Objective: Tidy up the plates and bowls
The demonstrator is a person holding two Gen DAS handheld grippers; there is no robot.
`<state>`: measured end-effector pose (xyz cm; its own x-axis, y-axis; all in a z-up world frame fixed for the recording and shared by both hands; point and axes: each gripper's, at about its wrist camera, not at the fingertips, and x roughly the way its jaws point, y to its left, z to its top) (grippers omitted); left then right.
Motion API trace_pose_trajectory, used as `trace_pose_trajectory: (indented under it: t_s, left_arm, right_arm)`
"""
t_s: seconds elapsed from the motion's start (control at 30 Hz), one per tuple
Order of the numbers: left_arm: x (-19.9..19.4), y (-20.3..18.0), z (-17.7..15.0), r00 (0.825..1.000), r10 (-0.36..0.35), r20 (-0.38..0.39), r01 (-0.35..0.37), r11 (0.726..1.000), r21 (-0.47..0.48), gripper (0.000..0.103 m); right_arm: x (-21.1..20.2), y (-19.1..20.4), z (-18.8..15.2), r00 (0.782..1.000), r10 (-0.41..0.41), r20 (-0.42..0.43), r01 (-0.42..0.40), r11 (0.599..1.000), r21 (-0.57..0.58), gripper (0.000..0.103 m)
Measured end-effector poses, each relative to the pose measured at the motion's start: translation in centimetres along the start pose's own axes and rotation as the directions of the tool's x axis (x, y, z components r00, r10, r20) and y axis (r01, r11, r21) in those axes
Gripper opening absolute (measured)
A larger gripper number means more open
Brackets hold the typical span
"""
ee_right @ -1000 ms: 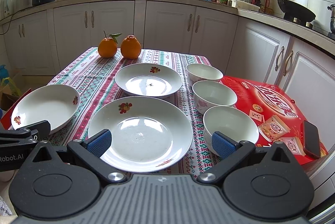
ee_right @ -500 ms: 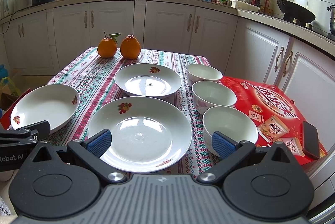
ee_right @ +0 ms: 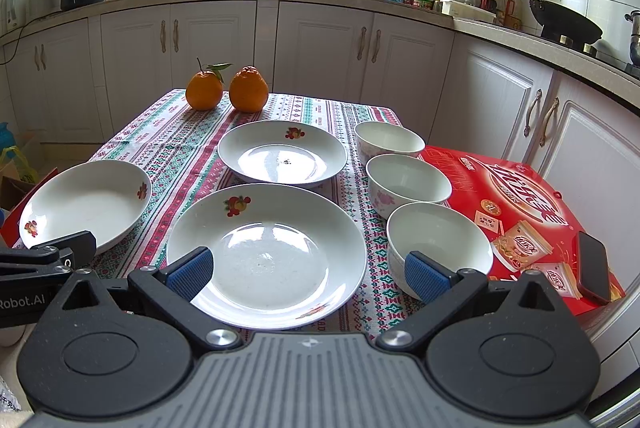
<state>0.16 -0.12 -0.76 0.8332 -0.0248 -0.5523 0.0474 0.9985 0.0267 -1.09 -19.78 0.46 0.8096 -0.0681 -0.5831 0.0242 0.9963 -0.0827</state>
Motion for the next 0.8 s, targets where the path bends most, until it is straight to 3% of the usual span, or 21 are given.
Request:
trace_pose_trajectory:
  t_s: [0.8]
  left_arm:
    - [0.57, 0.05, -0.12, 1.000, -0.002, -0.014, 0.002, 1.000, -0.011, 0.103]
  right_arm:
    - [0.25, -0.04, 0.16, 1.000, -0.004, -0.003, 0.004, 1.000, -0.008, 0.103]
